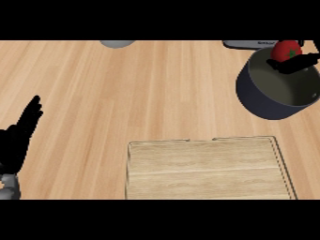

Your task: Pick the tomato from the tray and place it in the pot

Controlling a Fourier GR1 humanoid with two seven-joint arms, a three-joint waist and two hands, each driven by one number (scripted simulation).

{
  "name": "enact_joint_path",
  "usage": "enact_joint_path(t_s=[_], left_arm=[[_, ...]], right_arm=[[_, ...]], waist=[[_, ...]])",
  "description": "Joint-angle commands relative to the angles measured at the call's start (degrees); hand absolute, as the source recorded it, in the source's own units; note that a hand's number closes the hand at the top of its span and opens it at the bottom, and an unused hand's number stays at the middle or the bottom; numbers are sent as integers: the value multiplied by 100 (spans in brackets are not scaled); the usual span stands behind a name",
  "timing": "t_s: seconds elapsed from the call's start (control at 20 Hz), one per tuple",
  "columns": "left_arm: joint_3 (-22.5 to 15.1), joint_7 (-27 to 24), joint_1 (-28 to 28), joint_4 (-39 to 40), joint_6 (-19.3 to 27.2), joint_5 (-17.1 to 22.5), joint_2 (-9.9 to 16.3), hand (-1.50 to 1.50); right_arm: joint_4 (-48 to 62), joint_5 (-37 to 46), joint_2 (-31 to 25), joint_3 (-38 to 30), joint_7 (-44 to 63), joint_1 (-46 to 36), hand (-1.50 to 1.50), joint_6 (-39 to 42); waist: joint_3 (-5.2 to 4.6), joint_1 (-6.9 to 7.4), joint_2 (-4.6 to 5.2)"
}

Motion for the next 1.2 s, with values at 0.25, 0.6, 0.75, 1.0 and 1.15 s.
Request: enact_joint_path(t_s=[0.25,0.6,0.75,1.0,1.15], left_arm=[[-121,-66,141,-154,125,-153,-163,0],[91,142,111,-235,-119,63,72,0],[185,26,101,-69,-114,114,72,0],[122,11,134,-166,-2,-32,-5,0],[12,-5,122,-94,0,-56,-135,0]], right_arm=[[1584,-342,83,-498,-881,-471,-150,155],[1616,-1284,124,-1383,-1482,-772,-150,479],[1706,-1833,321,-1899,-1660,-623,-150,478],[1976,-2113,-420,-2117,-1189,-949,-150,1577],[2132,-2145,-840,-2117,-1063,-921,-150,2243]], waist=[[10,66,35],[13,-19,-19],[9,-83,-17],[1,-108,-35],[3,-92,-14]])
